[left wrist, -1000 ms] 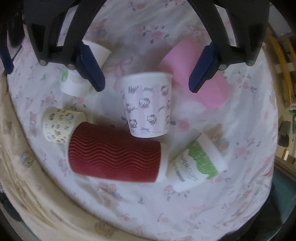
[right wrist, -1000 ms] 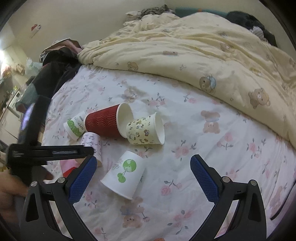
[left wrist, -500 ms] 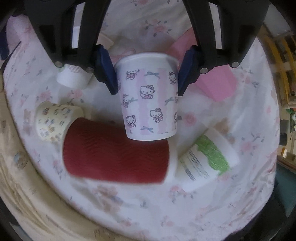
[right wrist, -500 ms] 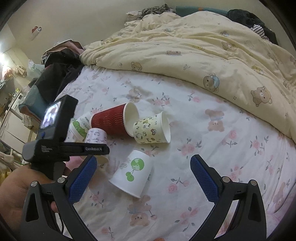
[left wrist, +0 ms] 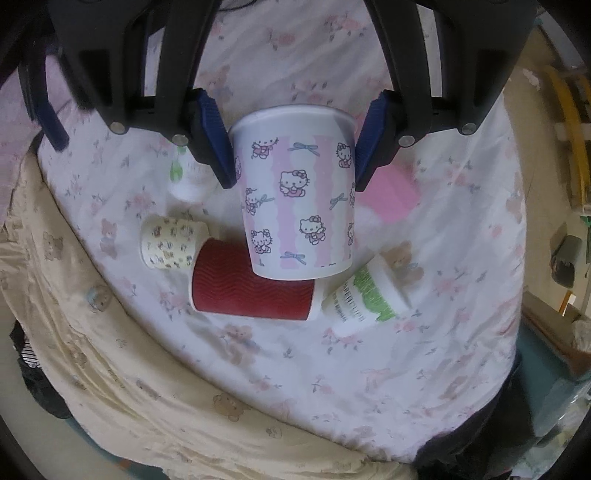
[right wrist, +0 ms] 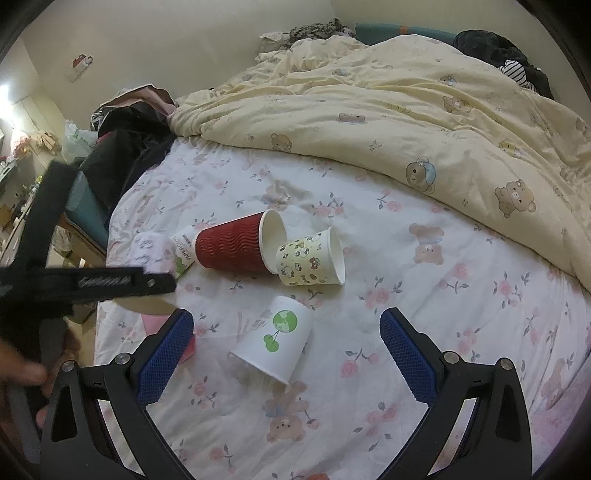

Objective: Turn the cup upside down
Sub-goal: 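Lift the cup with the left gripper, turn it mouth down, set it down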

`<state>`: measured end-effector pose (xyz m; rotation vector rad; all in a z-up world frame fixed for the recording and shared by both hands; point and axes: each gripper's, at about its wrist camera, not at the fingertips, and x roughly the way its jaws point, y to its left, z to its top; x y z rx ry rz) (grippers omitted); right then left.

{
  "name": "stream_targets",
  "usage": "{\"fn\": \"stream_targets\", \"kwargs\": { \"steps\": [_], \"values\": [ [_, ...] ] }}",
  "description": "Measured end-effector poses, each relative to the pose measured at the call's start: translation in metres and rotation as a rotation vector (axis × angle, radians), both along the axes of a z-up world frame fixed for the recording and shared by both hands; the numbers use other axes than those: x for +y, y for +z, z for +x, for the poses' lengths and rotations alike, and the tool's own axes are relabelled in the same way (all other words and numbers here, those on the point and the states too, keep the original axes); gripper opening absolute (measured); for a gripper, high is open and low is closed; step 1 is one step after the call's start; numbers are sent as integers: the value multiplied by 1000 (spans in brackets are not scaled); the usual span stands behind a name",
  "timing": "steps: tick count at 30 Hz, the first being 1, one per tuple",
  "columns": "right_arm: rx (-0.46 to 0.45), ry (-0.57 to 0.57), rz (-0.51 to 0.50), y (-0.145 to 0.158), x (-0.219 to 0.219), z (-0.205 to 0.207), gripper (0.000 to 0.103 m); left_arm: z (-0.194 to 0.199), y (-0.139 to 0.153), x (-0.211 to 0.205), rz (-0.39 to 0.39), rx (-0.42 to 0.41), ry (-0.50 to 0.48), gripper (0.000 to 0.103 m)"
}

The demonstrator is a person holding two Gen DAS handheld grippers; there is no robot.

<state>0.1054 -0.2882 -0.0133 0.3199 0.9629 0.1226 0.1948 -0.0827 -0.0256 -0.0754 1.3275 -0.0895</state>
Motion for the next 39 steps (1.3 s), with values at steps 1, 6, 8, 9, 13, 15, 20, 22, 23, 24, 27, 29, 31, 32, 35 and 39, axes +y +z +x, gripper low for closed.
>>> {"fn": "stream_targets", "kwargs": {
  "steps": [1,6,8,9,13,15,20,22,23,24,27,29,31,32,35,39],
  "values": [
    [-1,2,2,0,0,-3,103,-9,5,6,-6,-5,2,59],
    [4,19,-2,1,7,-14,103,-51,9,25,-80,18,26,58],
    [1,24,10,2,7,-19,103,-66,10,29,-73,8,30,59],
    [-1,26,7,3,8,-21,103,-74,10,32,-75,5,34,59],
    [2,40,-2,5,12,-35,103,-101,4,43,-96,19,68,58],
    [4,46,-12,4,14,-43,103,-111,0,46,-107,27,76,58],
    [46,77,4,-9,19,-62,103,-135,-16,52,-135,55,110,59],
    [53,93,23,-13,21,-68,103,-144,-27,49,-139,79,112,59],
    [53,96,25,-14,21,-71,103,-148,-34,48,-138,101,114,59],
    [54,95,27,-15,21,-73,103,-151,-40,46,-142,113,117,59],
    [51,95,69,-18,19,-76,103,-157,-55,44,-129,129,118,59],
    [38,92,69,-16,19,-78,103,-159,-63,43,-106,127,115,59],
    [27,92,52,-15,19,-79,103,-159,-70,45,-106,130,120,59],
    [22,92,50,-15,19,-79,103,-157,-74,47,-103,137,129,59],
    [15,112,88,-16,21,-78,103,-155,-80,52,-120,145,143,59],
    [17,162,86,-19,31,-78,103,-155,-81,48,-138,147,139,59]
  ]
}}
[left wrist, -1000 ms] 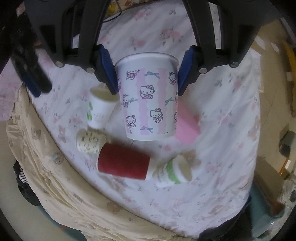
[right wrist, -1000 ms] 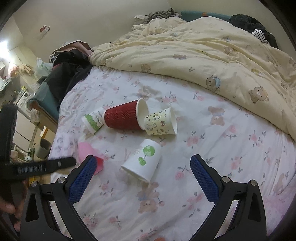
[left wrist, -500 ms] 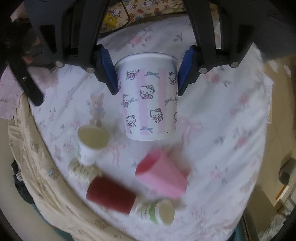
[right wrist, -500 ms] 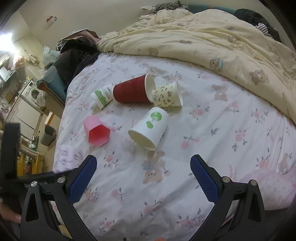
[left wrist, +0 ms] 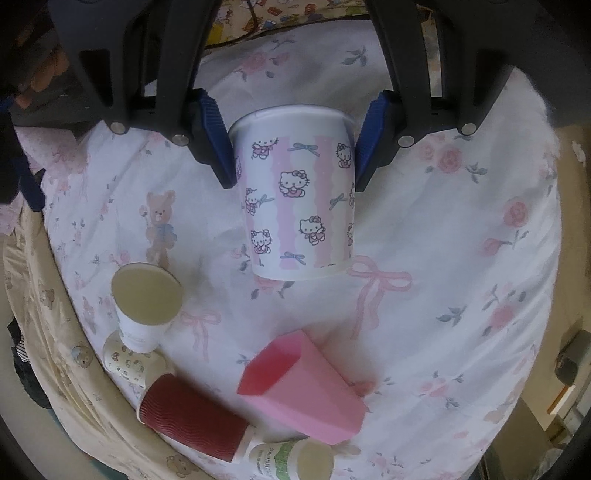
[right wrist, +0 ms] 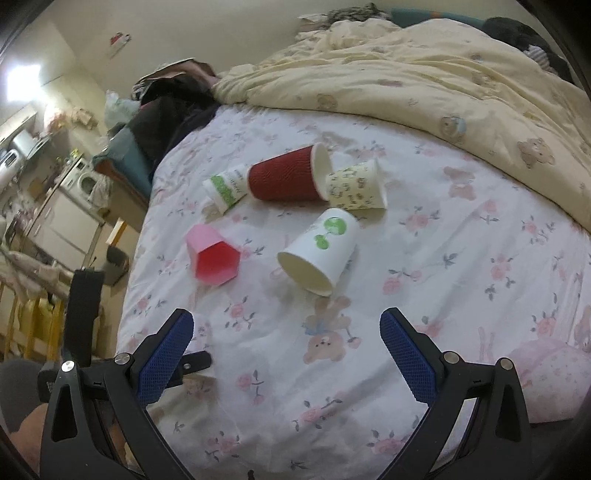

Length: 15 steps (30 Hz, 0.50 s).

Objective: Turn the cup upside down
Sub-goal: 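Lift the cup with the left gripper, turn it mouth down, set it down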

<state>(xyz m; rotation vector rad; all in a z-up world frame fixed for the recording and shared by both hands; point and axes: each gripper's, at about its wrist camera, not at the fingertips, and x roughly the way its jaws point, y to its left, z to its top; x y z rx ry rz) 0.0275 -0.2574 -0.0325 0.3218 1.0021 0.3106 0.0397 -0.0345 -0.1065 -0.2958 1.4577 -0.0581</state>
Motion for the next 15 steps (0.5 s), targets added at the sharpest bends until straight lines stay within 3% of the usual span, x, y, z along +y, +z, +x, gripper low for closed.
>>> {"fn": "stream_targets", "kwargs": {
  "steps": [4,12,14,15],
  "values": [
    [-16,37,-41,1,11,-3,103,3,0,-4,8,-7,-17,59],
    [13,29,-11,-7,9,-2,103,3,-13,-6,-23,37,-6,62],
    [11,33,-20,-7,9,-3,103,3,-15,-7,-20,54,-13,71],
    [8,37,-27,-6,10,-3,103,3,-14,-8,-21,53,-16,80]
  ]
}}
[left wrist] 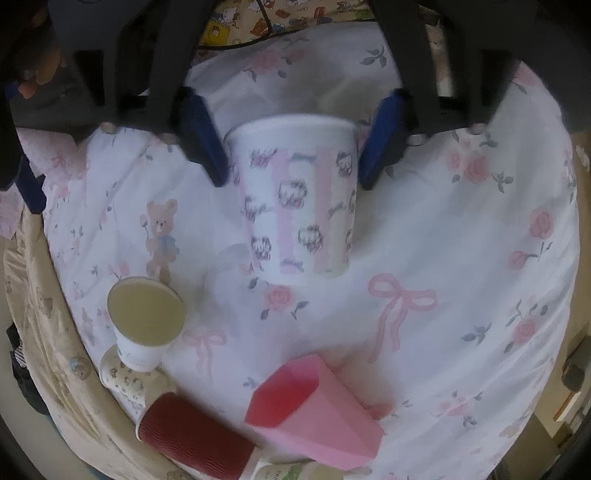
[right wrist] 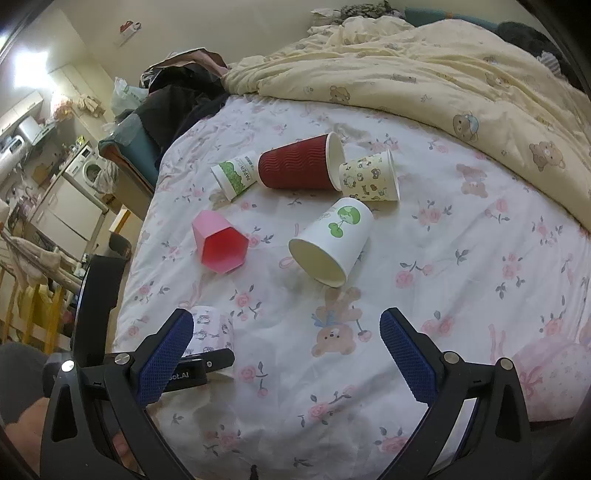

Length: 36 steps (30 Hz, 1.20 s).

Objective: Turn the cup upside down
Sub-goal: 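Lift the cup with the left gripper, turn it mouth down, set it down, then move the right gripper to the upside-down cat cup and grasp it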

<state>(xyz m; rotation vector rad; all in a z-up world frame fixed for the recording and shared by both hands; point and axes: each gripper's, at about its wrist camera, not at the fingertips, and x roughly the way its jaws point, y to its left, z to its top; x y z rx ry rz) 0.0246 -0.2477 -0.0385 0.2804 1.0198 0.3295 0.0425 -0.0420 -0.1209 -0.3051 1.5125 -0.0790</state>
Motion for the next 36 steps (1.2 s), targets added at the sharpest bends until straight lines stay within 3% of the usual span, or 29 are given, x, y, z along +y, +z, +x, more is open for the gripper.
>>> {"fn": "stream_targets", "kwargs": {
  "steps": [1,9,14,18,23,30,36],
  "values": [
    [-3,4,-4,1,1,0,103,0,1,0,6,-6,0,86],
    [-22,7,13,5,1,0,103,-13,34,14,-11,-46,-13,86],
    [-26,2,32,6,1,3,103,-26,78,45,100,-170,-5,87],
    [-5,11,-1,5,11,5,103,-34,95,70,154,-253,39,87],
    [70,4,-66,-2,20,8,103,-39,93,83,173,-282,77,86],
    [69,-20,-218,-2,30,4,103,-43,85,91,123,-257,117,86],
    [203,92,-154,-21,42,18,101,-41,85,93,88,-258,135,86]
  ]
}}
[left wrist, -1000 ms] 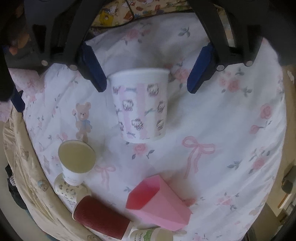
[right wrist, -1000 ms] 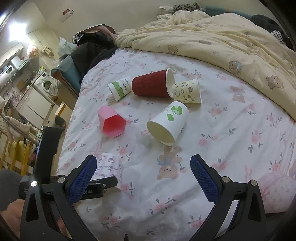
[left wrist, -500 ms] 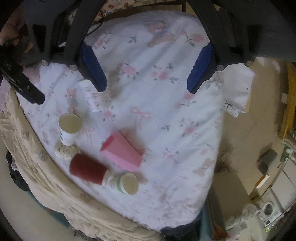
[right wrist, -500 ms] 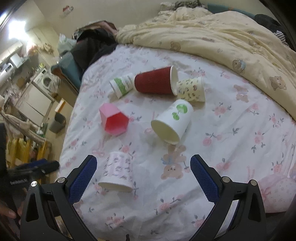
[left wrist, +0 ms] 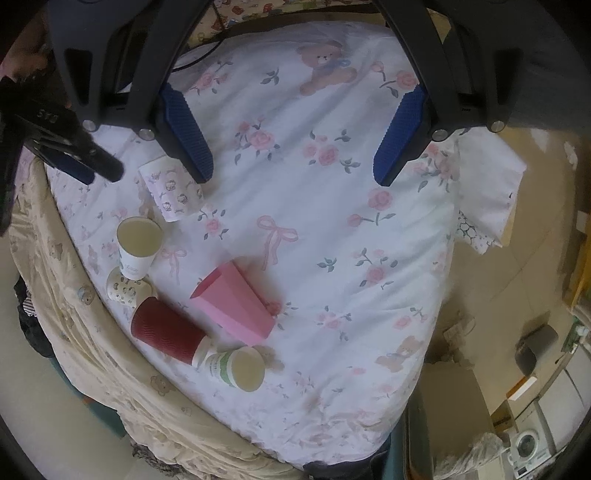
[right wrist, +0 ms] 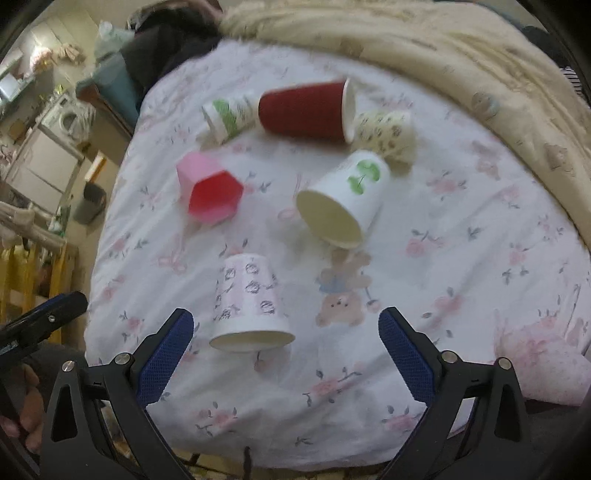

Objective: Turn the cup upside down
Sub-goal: 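Move the right gripper to the upside-down cat cup and grasp it, then carry the cup with the right gripper beside the pink cup, release it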

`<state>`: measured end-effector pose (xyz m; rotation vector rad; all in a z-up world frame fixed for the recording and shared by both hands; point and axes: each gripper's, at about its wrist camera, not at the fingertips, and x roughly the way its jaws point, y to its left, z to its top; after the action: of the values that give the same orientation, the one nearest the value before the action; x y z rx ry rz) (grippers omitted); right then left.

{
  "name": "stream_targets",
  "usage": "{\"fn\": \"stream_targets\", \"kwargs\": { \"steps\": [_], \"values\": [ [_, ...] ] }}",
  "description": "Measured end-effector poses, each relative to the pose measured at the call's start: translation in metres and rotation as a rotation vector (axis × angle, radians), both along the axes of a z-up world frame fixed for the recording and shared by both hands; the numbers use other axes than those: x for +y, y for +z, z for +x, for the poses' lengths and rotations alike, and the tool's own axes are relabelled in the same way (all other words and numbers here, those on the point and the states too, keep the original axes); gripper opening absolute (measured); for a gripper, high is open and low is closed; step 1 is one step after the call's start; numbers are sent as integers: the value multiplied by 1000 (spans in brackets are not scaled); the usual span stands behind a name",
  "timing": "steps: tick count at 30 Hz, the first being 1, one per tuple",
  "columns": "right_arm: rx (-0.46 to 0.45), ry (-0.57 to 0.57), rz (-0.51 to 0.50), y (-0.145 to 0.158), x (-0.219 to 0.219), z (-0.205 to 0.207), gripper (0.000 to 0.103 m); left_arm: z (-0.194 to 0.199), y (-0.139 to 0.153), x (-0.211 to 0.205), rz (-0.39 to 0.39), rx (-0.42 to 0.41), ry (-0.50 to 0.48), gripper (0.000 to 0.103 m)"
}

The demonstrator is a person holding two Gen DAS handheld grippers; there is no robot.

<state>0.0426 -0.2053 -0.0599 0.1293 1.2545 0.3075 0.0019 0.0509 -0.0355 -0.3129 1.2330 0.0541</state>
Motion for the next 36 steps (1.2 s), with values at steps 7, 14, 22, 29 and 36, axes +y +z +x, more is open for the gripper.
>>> {"fn": "stream_targets", "kwargs": {
  "steps": [7,14,22,29,36],
  "values": [
    [104,128,1,-10,31,33,100,2,1,7,-24,3,39,87],
    [295,229,-63,-49,64,60,81,3,1,13,-40,7,57,87],
    [389,259,-95,-83,81,65,61,4,0,11,-40,12,50,87],
    [316,273,-18,-56,72,53,60,6,-1,4,-27,8,33,87],
    [148,199,166,0,35,29,60,4,12,-5,46,-108,25,86]
  ]
}}
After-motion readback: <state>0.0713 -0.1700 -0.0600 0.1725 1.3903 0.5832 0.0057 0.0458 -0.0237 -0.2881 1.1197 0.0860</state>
